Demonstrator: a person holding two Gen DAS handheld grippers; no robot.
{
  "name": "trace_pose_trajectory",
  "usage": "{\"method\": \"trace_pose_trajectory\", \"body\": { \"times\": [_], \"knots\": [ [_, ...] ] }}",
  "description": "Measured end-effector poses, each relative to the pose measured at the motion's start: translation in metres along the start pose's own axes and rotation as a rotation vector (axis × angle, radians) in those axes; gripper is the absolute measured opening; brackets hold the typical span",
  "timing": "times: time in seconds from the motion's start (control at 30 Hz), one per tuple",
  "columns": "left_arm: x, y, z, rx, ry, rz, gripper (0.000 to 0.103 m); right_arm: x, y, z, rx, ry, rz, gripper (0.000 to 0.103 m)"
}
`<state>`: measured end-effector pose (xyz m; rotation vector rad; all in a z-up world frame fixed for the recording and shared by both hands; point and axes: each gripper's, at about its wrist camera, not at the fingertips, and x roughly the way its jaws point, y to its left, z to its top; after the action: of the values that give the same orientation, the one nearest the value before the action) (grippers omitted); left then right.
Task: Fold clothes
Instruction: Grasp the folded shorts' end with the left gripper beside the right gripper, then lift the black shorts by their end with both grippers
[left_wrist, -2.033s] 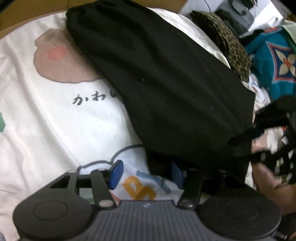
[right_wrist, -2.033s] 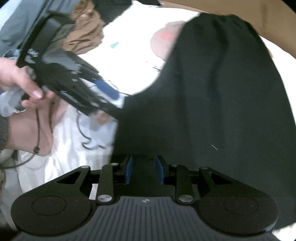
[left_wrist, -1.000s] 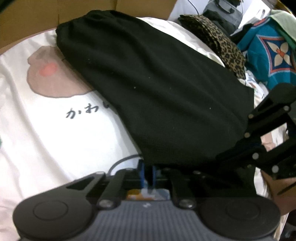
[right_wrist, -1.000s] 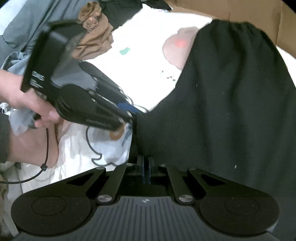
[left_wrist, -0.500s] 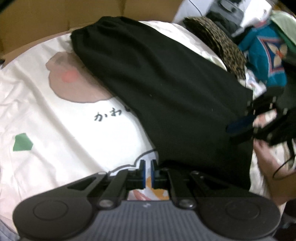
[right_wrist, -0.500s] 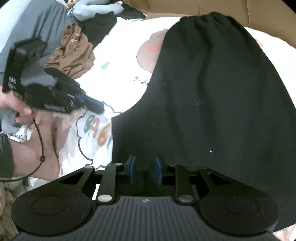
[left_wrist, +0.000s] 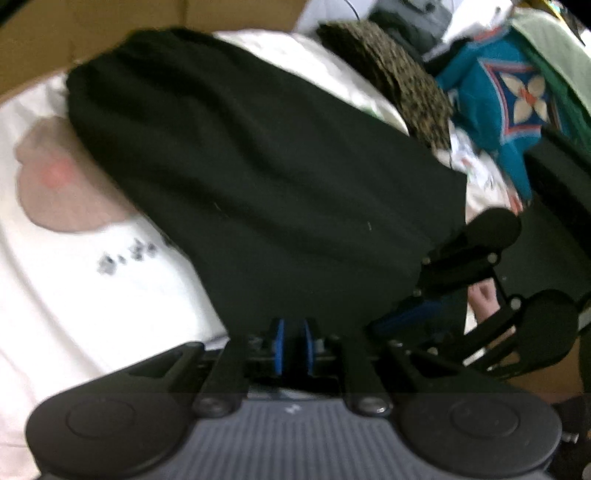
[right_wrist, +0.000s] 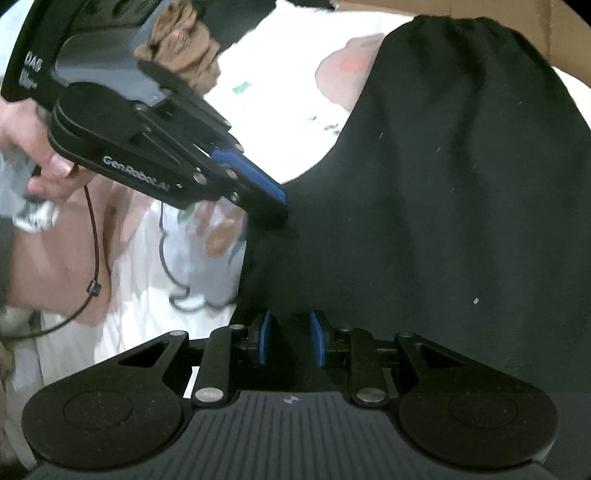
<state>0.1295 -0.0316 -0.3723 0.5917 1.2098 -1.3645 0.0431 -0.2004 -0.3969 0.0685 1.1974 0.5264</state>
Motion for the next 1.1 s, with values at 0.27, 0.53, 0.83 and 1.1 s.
{"method": "trace_pose_trajectory", "body": {
  "times": [0.27, 0.53, 0.83, 1.1],
  "knots": [
    [0.015, 0.01, -0.029, -0.007, 0.116, 0.02, 0.013, -0.001, 0.001, -0.016, -0.032, 0.059, 0.034, 0.034],
    [-0.007, 0.014, -0.02, -0.016, 0.073, 0.031, 0.014, -0.02, -0.009, -0.033, -0.039, 0.119, 0.057, 0.035],
    [-0.014, 0.021, -0.005, -0.024, 0.03, 0.021, 0.019, -0.056, -0.03, -0.032, -0.082, 0.094, 0.031, 0.035],
    [0.006, 0.02, -0.013, -0.011, 0.094, 0.034, 0.021, -0.07, -0.07, -0.047, -0.015, 0.06, -0.073, 0.035]
  ]
}}
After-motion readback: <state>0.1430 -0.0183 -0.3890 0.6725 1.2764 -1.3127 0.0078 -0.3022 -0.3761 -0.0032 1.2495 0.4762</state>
